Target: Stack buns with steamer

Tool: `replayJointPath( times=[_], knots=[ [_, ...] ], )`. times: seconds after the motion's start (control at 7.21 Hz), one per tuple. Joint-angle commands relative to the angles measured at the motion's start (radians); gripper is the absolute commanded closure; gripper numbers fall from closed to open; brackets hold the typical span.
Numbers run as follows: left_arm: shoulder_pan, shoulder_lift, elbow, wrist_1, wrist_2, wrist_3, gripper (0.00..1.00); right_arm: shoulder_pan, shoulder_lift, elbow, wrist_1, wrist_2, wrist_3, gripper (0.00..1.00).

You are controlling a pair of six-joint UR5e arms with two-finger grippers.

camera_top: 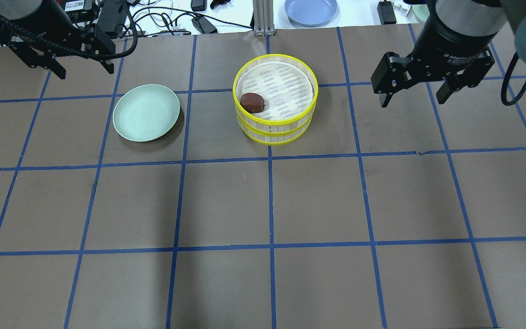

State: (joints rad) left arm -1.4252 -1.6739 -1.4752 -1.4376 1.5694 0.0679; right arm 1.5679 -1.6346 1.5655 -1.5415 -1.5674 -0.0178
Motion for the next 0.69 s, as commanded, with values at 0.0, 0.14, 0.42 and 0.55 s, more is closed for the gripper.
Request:
replayJointPath(
  times=[0.0,0.14,0.42,0.55],
  knots=[
    [-0.007,0.003,-0.010,0.003,-0.008,0.000,0.00,0.000,-0.001,0.001,-0.002,0.001,-0.001,0.00],
    [-0.008,0.003,-0.010,0.003,-0.008,0.000,0.00,0.000,-0.002,0.001,0.000,0.000,0.001,0.00],
    [-0.008,0.003,-0.013,-0.001,-0.005,-0.002,0.00,-0.002,-0.002,0.001,0.000,0.000,0.001,0.00],
    [-0.008,0.003,-0.013,-0.003,-0.005,-0.002,0.00,-0.002,0.001,0.002,-0.003,0.000,-0.001,0.00]
  ],
)
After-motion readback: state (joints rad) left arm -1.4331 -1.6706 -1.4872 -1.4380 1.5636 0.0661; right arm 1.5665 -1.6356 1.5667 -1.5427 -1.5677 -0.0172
